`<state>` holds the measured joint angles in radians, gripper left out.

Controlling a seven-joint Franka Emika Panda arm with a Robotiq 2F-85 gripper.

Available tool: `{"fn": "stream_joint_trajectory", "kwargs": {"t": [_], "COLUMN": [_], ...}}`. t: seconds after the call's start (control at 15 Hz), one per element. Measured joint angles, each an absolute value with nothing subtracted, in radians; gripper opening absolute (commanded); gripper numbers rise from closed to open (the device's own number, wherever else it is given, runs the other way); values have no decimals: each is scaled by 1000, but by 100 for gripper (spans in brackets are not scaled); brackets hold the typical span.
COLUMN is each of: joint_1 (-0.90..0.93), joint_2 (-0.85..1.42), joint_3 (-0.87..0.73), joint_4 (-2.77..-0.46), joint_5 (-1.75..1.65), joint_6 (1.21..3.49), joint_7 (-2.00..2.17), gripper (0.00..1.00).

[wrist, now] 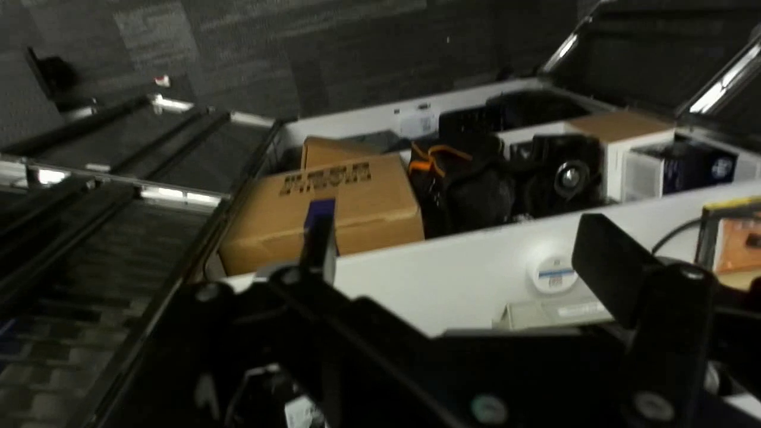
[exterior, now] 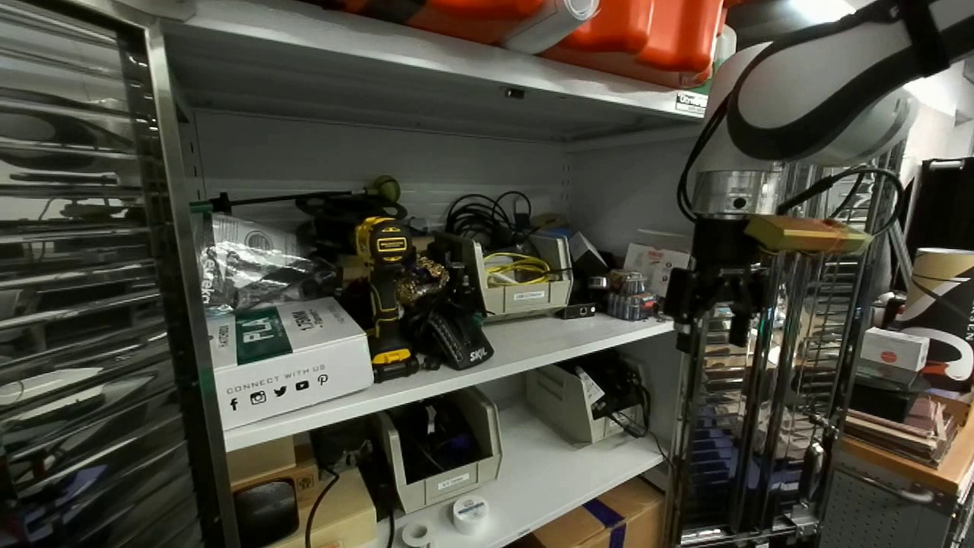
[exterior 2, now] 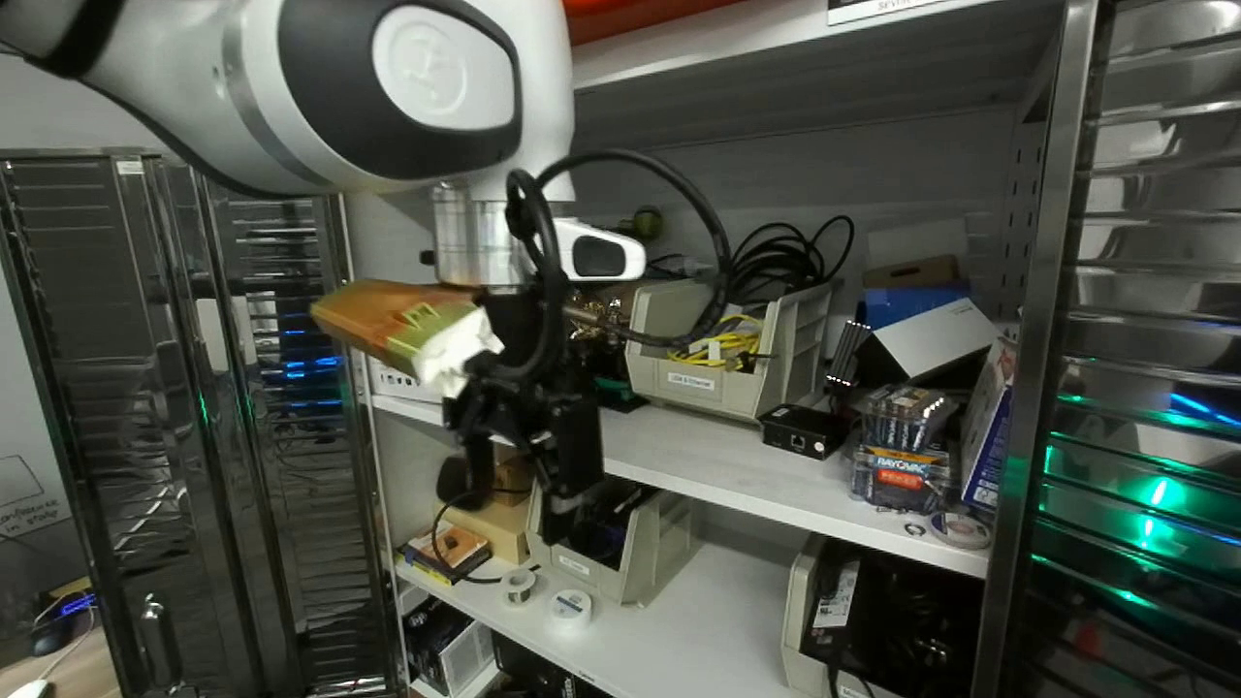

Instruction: Put the white cable in the storage box

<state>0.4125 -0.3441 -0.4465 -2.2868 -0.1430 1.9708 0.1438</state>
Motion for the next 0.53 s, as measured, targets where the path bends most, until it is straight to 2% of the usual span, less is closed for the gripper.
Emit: {"fn": "stream_joint_trajectory", "kwargs": {"t": [0.27, 0.53], "joint_1": [343, 342], "joint_2": [-425, -486], "joint_3": [-350, -347], "joint_4": [-2257, -2174], "joint_5": [-88, -49], "joint_6": [1632, 1390], "joint_7": [114, 76], "gripper": [100, 100]}}
